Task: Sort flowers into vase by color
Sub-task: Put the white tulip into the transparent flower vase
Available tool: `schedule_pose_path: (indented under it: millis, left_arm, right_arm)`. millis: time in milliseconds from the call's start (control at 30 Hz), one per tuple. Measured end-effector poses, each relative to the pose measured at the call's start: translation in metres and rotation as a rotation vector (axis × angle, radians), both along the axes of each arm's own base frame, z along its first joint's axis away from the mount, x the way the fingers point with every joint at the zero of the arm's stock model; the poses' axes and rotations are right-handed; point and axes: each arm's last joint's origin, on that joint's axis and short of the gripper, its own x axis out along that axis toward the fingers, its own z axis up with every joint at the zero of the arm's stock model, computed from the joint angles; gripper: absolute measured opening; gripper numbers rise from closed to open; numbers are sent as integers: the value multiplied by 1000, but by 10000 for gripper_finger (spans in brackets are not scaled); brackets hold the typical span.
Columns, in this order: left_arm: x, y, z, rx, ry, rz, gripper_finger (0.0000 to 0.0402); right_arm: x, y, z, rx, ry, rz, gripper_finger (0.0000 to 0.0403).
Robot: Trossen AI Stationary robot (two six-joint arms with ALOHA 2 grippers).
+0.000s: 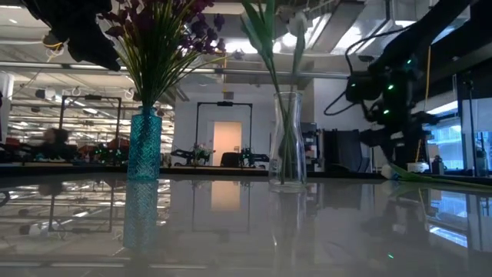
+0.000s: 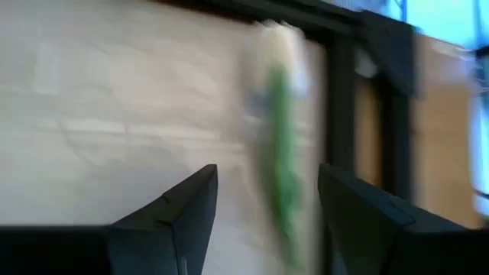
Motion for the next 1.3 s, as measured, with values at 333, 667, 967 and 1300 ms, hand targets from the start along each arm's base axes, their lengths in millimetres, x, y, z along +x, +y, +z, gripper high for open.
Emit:
schedule_pose_path:
  millis: [333,667,967,1300]
  left_arm:
    - [0,0,0,0,0,0,213]
    - [0,0,0,0,0,0,213]
    - [0,0,0,0,0,0,213]
    - [0,0,0,0,0,0,213]
  right_arm:
    - [7,-26,-33,-74,61,-198,213]
    - [8,-22,-46,22,108,-310,89]
    - [10,-14,-49,117,93,-278,7]
    - [23,2,-10,252,-253,-153,5]
